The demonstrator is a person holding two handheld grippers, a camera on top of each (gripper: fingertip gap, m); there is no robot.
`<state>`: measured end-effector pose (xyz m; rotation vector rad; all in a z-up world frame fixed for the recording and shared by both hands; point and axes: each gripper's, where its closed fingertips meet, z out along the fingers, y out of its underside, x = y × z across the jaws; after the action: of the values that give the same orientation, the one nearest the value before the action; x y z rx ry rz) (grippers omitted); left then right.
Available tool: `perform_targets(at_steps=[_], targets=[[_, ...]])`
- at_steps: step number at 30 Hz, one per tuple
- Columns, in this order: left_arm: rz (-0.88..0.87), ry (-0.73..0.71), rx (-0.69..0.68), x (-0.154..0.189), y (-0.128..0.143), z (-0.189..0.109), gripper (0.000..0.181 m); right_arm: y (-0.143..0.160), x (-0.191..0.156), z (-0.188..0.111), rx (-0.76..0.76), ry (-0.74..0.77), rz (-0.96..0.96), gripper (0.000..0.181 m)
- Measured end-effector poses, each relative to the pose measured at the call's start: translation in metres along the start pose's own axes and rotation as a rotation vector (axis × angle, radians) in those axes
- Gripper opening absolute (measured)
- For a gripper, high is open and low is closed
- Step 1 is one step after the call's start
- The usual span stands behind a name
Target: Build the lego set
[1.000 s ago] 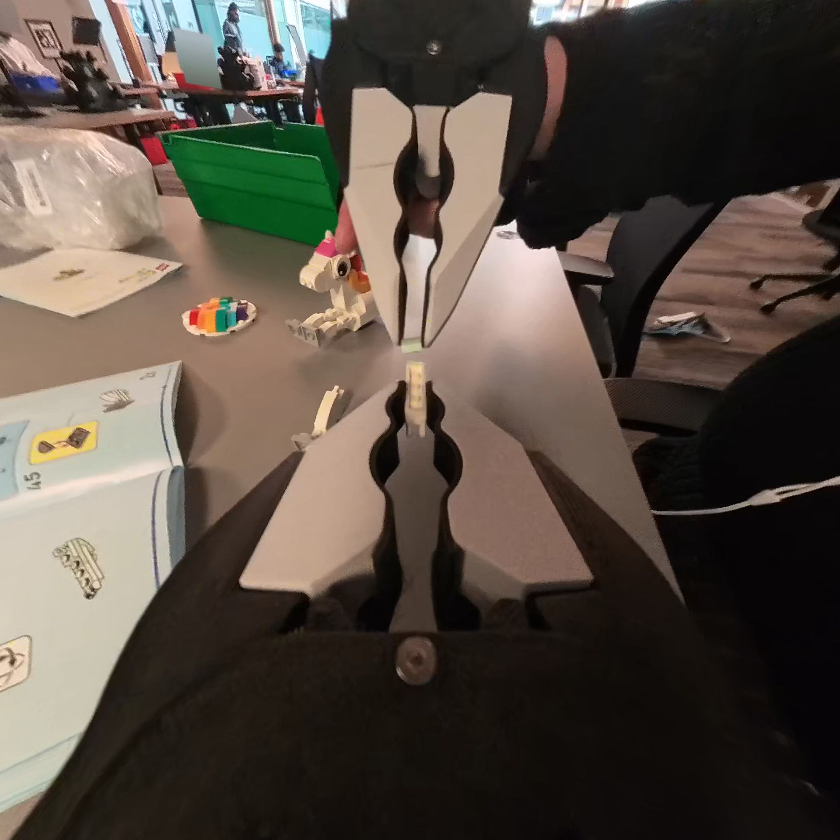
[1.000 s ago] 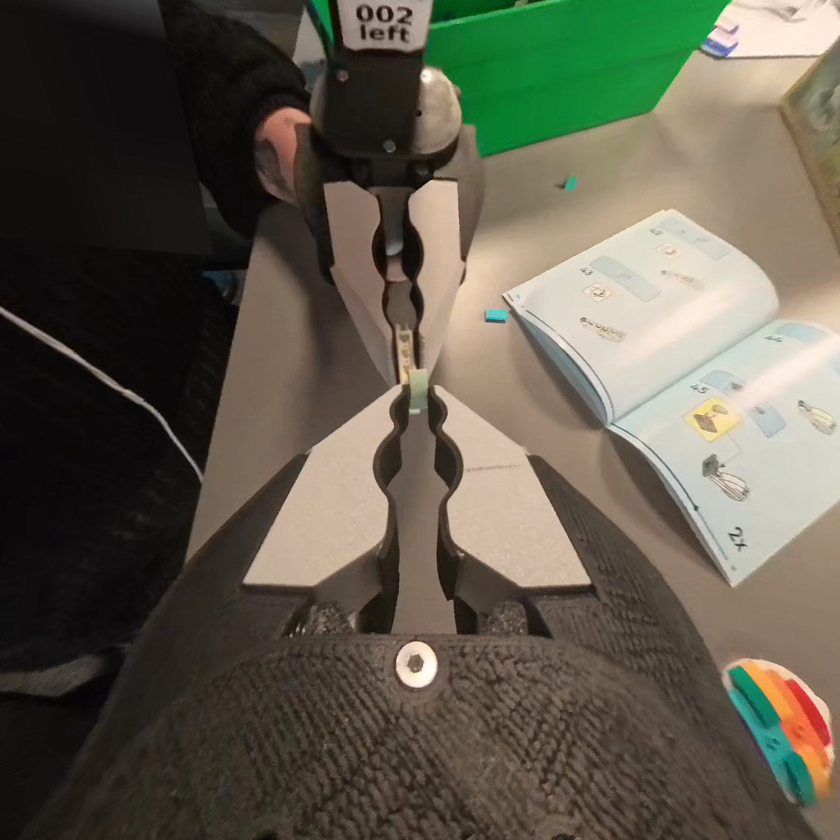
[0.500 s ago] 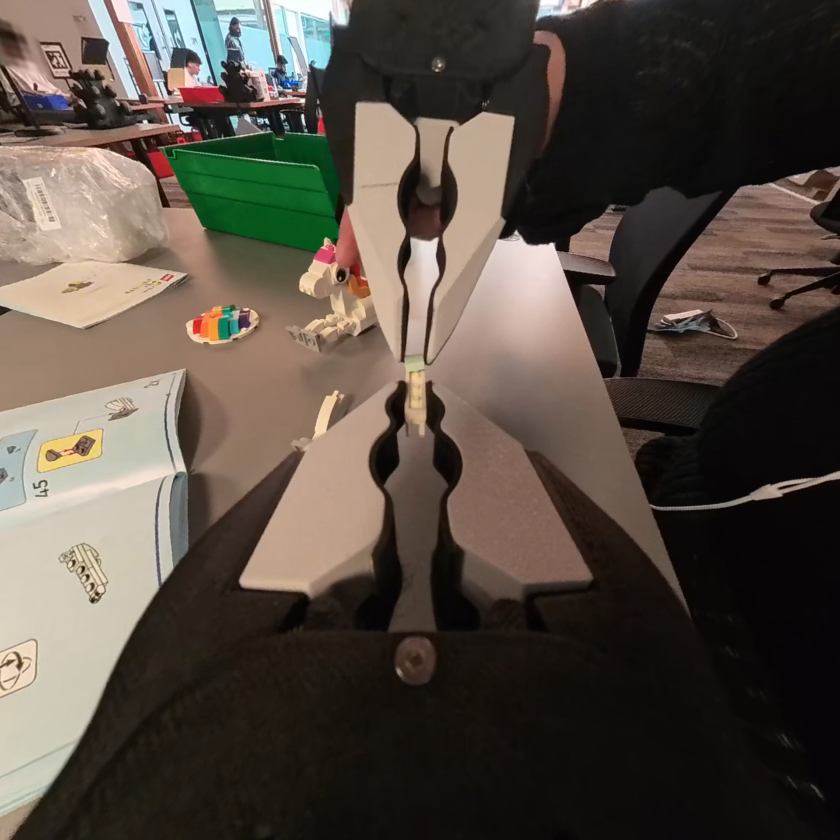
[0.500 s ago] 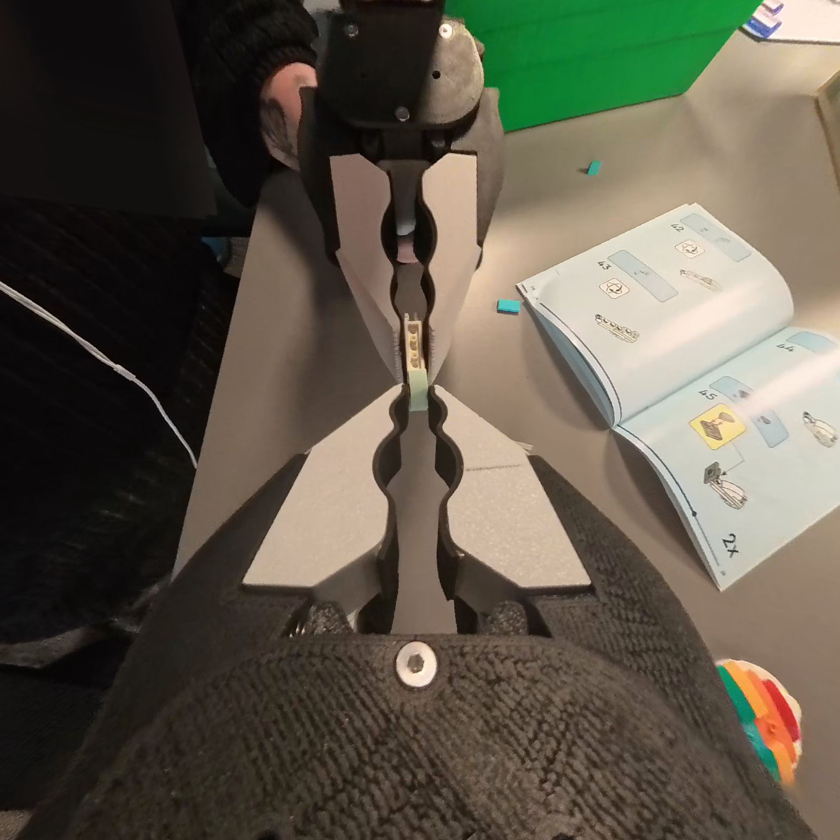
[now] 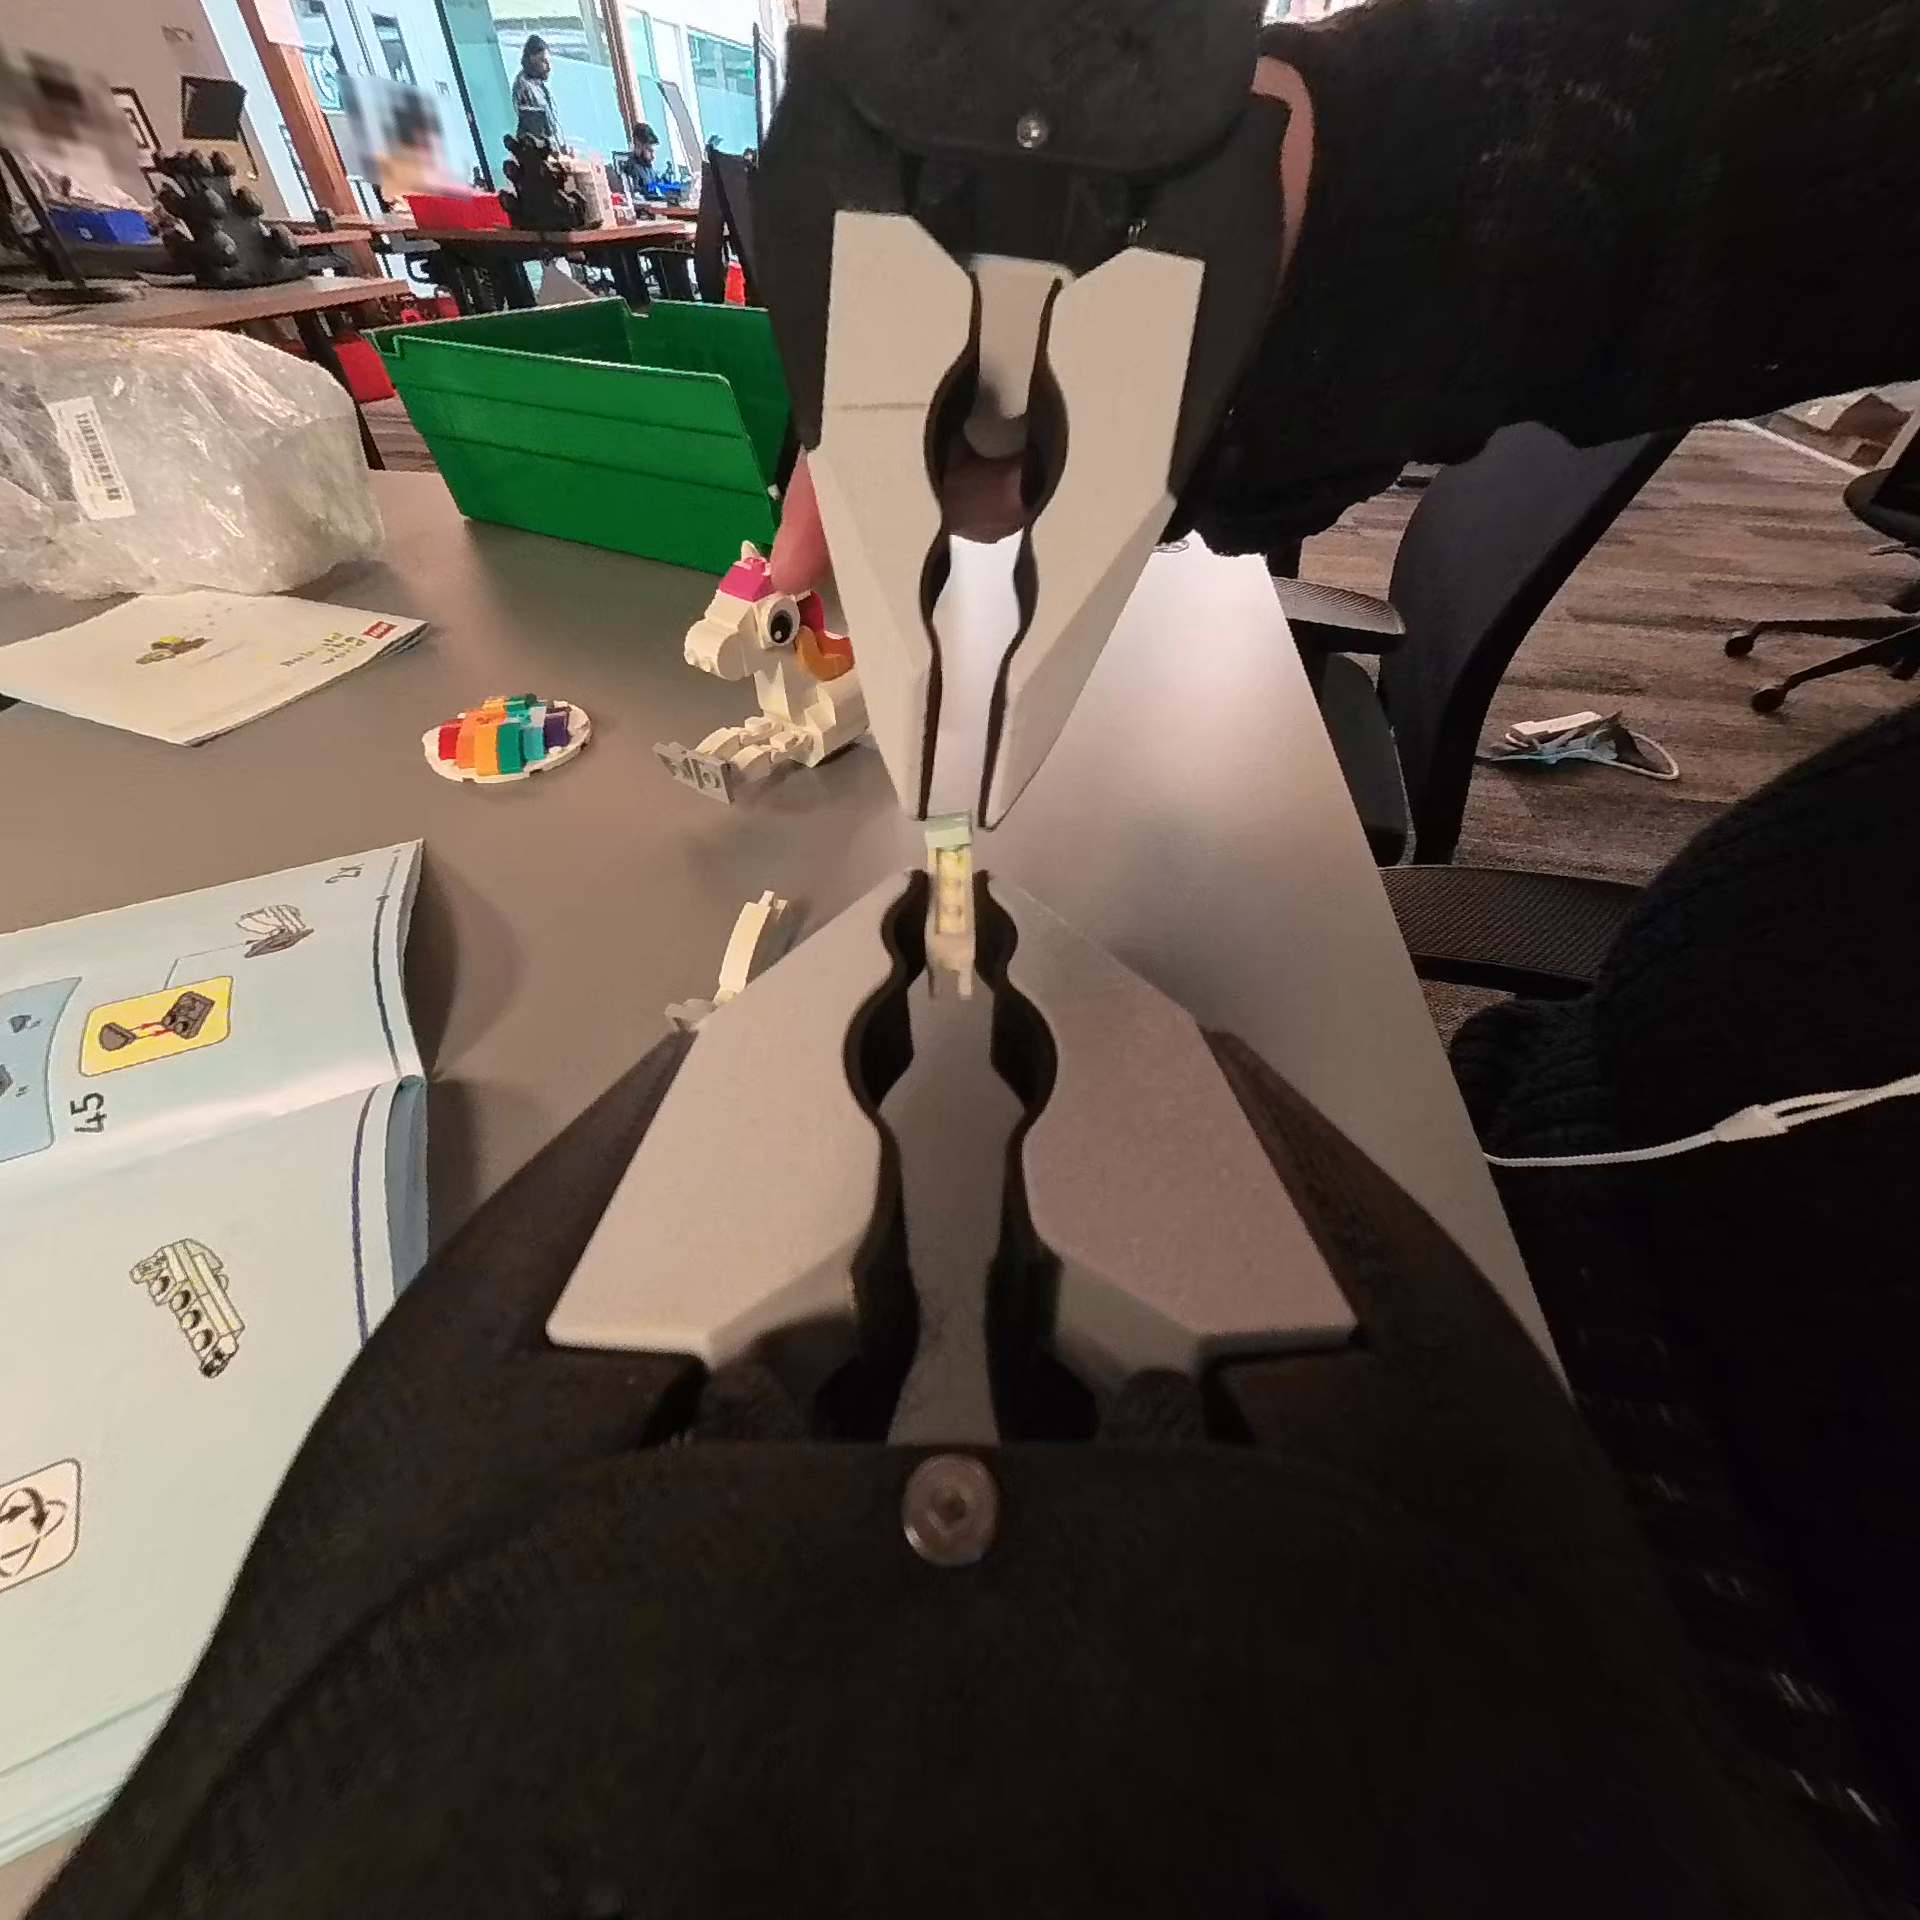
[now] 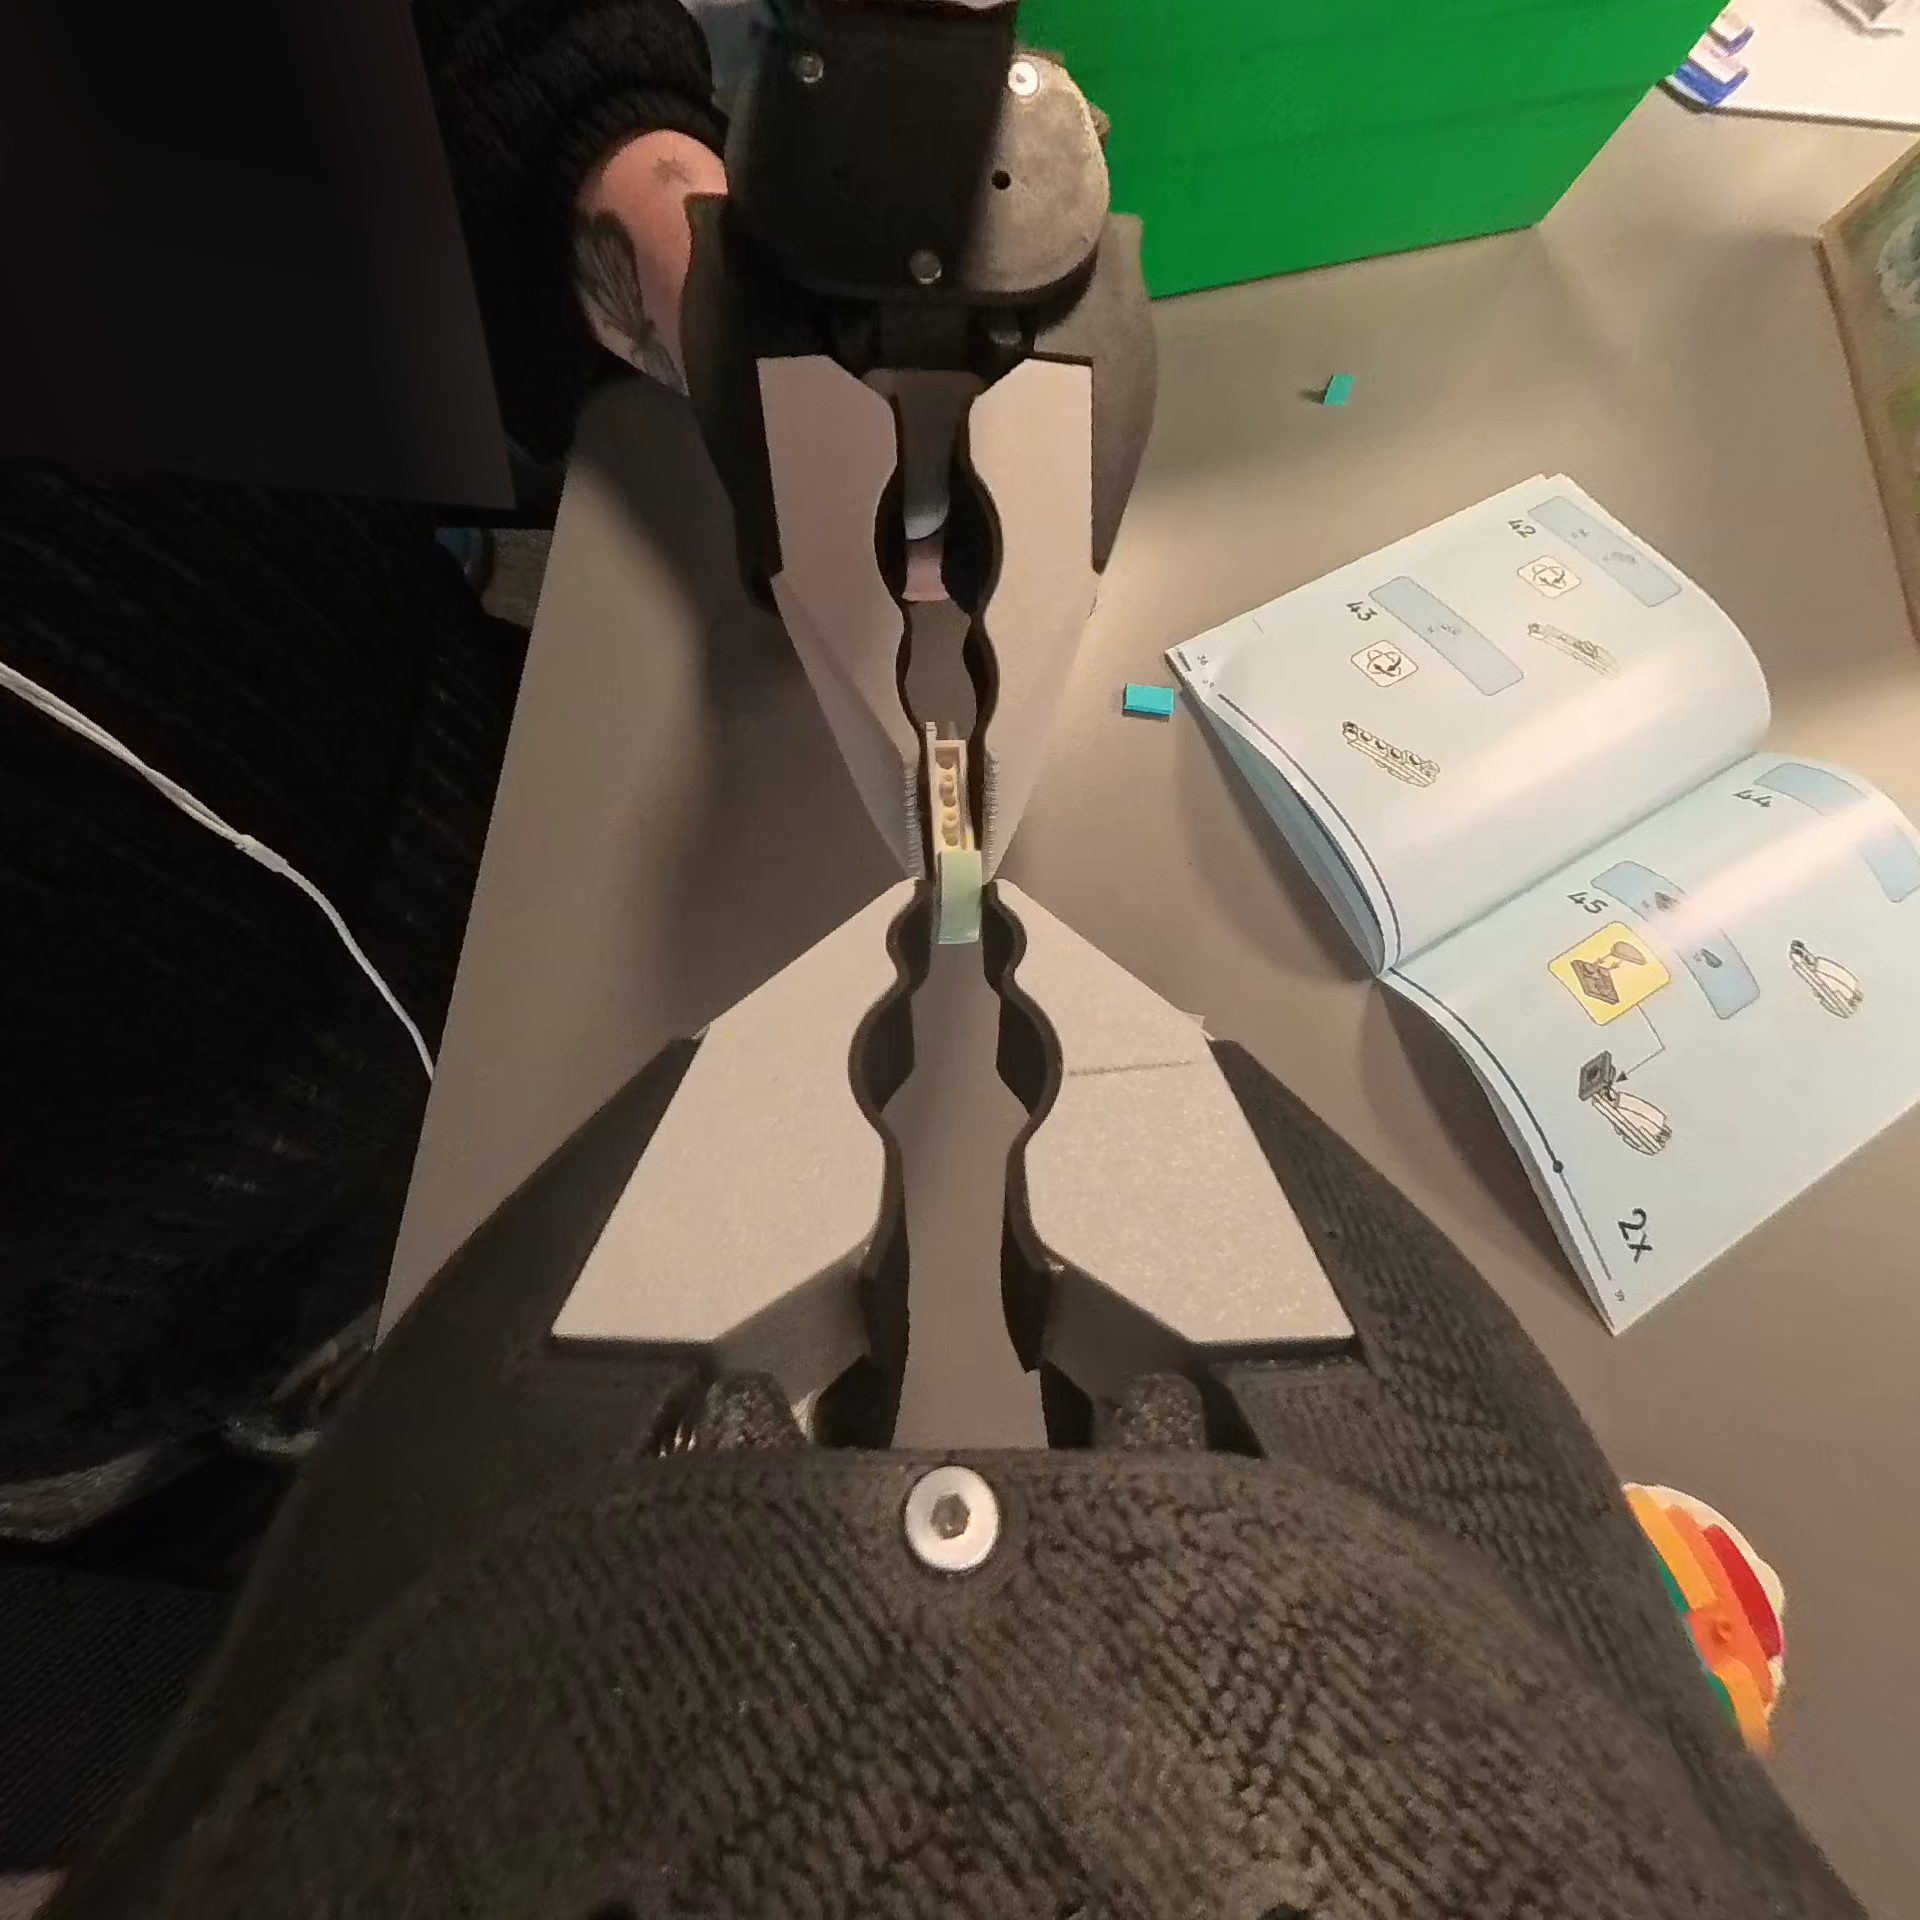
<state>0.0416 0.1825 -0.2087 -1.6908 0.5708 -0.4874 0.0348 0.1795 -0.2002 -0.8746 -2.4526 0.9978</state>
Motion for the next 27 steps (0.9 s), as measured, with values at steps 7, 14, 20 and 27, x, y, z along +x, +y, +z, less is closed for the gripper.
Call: perform_targets(at_steps=[7, 14, 20, 27], targets=[[-0.012, -0.023, 0.002, -0.005, 0.000, -0.001, 0.007, -0.002, 0.006, -0.004, 0.010, 0.080, -0.070, 0.023], [-0.101, -0.035, 0.049, -0.014, -0.006, -0.007, 0.007, -0.002, 0.012, 0.005, -0.125, 0.503, -0.633, 0.043], [-0.109, -0.034, 0.053, -0.015, -0.006, -0.007, 0.007, -0.006, 0.019, 0.008, -0.186, 0.745, -0.806, 0.037], [-0.115, -0.032, 0.052, -0.015, -0.006, -0.008, 0.007, -0.003, 0.025, 0.009, -0.211, 0.830, -0.863, 0.018]])
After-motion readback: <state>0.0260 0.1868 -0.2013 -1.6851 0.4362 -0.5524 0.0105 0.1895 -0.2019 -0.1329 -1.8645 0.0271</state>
